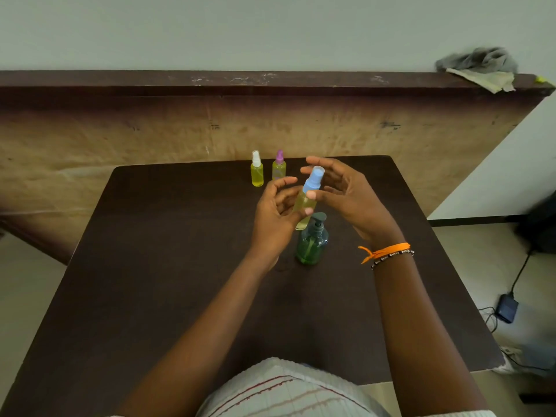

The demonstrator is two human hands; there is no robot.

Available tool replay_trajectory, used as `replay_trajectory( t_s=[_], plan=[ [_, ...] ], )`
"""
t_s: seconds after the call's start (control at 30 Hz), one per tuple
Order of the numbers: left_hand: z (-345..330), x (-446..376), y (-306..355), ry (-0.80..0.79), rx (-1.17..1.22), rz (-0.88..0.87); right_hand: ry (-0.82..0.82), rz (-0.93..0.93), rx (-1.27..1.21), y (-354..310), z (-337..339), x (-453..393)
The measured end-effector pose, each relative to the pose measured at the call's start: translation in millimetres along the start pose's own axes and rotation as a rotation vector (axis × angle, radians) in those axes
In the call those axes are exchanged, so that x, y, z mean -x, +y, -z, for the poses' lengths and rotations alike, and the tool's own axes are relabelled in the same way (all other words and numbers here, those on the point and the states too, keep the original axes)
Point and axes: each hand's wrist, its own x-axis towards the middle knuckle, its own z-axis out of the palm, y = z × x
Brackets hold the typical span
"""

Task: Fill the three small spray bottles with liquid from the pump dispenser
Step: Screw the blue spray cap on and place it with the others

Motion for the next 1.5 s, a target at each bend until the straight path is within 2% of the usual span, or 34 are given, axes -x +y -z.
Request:
replay_trajectory(
  t_s=[0.1,0.33,0.5,0.63,0.77,1.13,1.27,1.37,1.5],
  plan=[
    [-0.1,0.2,-0.7,-0.002,0.0,-0.004,-0.021,-0.011,-0.016,1.6,5.5,2.0],
    [-2.1,0.0,-1.8,-0.023,0.014,-0.014,0.073,-0.009,0.0,3.1,-4.1,-1.6],
    [2.5,1.2,-3.2,-0.119,0.033,-0.003,-0.056,-0.007,-0.056,2.6,1.4,0.8],
    [7.5,1.2,-3.6,-0.256,0.079,0.018,-0.112,0.0,-0.068,0.5,6.0,3.4],
    [9.5,1.0,-4.1,-0.313,0.065,0.068,-0.167,-0.001,-0.104,1.0,7.5,6.9],
    [6.4,1.8,-5.5,-0.157,0.035,0.011,0.086,-0.052,-0.121,3.1,-18.4,9.5],
    [2.5,3.3,-7.6,-0.088,0.034,-0.006,0.199,-0.038,0.058,13.5,-27.9,4.6],
    [1.2,4.4,-8.4,-0.039,0.009,-0.032,0.225,-0.034,0.146,27.4,-30.2,-0.2],
    [-0.4,4.2,-11.4,0.015,-0.01,-0.04,0.318,-0.048,0.229,14.2,-38.9,3.2]
  ],
)
